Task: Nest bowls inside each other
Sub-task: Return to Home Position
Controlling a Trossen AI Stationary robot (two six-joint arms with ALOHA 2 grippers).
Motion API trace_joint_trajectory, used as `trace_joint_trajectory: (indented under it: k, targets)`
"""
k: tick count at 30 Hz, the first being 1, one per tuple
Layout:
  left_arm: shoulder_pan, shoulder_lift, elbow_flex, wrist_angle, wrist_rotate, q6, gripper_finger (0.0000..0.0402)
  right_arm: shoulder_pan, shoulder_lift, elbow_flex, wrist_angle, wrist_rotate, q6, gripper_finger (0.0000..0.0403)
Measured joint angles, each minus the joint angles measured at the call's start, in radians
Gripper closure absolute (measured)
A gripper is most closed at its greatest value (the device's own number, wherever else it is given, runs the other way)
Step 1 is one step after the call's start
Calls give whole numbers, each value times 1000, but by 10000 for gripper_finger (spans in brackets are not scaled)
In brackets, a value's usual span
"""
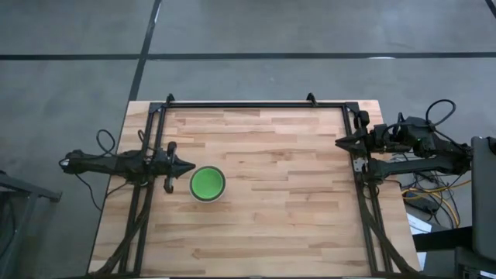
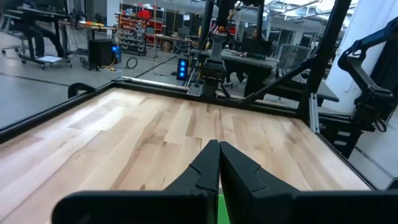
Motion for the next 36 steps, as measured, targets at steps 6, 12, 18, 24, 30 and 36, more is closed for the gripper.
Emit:
trace_joint_trajectory:
  k: [6, 12, 18, 24, 30, 36]
  targets:
    - [0, 0, -1, -2, 0, 6, 387, 0, 0, 0, 0, 0, 0, 369]
    - [0, 0, -1, -3, 0, 111, 387, 0, 0, 0, 0, 0, 0, 369]
    - [0, 0, -2, -3, 0, 116, 387, 0, 0, 0, 0, 0, 0, 369]
    - [0, 0, -2, -3, 0, 114, 387, 0, 0, 0, 0, 0, 0, 369]
    - [0, 0, -2, -3, 0, 114, 387, 0, 0, 0, 0, 0, 0, 369]
    - [0, 0, -2, 0, 0, 114, 387, 0, 0, 0, 0, 0, 0, 369]
